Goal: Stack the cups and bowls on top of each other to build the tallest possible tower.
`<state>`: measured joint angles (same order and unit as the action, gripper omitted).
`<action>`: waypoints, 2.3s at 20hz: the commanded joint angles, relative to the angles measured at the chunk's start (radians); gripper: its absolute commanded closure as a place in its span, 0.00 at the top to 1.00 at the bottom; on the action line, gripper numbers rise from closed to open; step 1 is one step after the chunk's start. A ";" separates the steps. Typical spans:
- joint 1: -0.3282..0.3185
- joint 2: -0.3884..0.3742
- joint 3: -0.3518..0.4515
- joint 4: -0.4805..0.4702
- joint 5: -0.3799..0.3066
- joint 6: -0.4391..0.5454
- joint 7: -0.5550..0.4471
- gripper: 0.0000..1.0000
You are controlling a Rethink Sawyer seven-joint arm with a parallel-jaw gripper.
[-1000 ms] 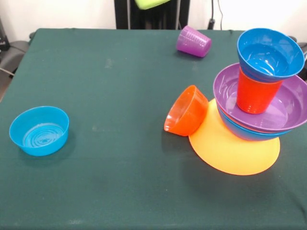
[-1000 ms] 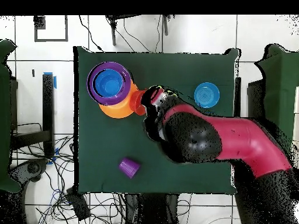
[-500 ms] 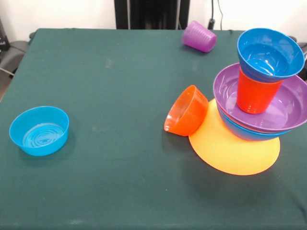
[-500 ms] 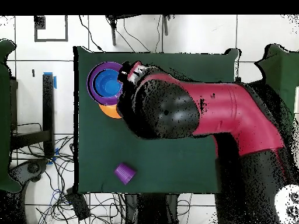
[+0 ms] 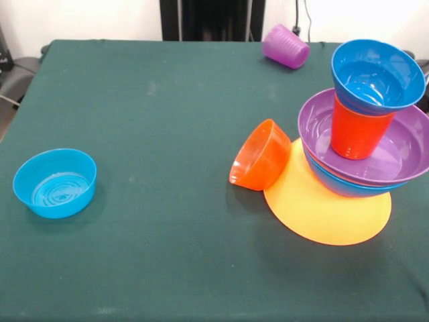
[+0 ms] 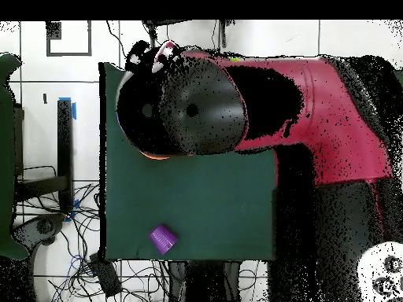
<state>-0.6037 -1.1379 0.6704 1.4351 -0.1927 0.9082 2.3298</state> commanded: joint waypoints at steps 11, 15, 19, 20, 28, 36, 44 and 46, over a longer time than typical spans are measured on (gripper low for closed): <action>0.222 0.192 -0.260 -0.288 -0.119 0.164 0.269 0.00; 0.274 0.234 -0.302 -0.355 -0.115 0.185 0.287 0.00; 0.316 0.272 -0.339 -0.404 -0.107 0.186 0.298 0.00; 0.322 0.279 -0.347 -0.413 -0.104 0.187 0.295 0.00; 0.337 0.297 -0.397 -0.428 -0.070 0.173 0.266 0.00; 0.358 0.342 -0.432 -0.422 -0.057 0.086 0.263 0.00; 0.369 0.347 -0.459 -0.429 -0.032 0.083 0.245 0.00; 0.368 0.346 -0.465 -0.427 -0.025 0.080 0.234 0.00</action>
<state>-0.2653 -0.8203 0.2344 1.0066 -0.2274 0.9777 2.3897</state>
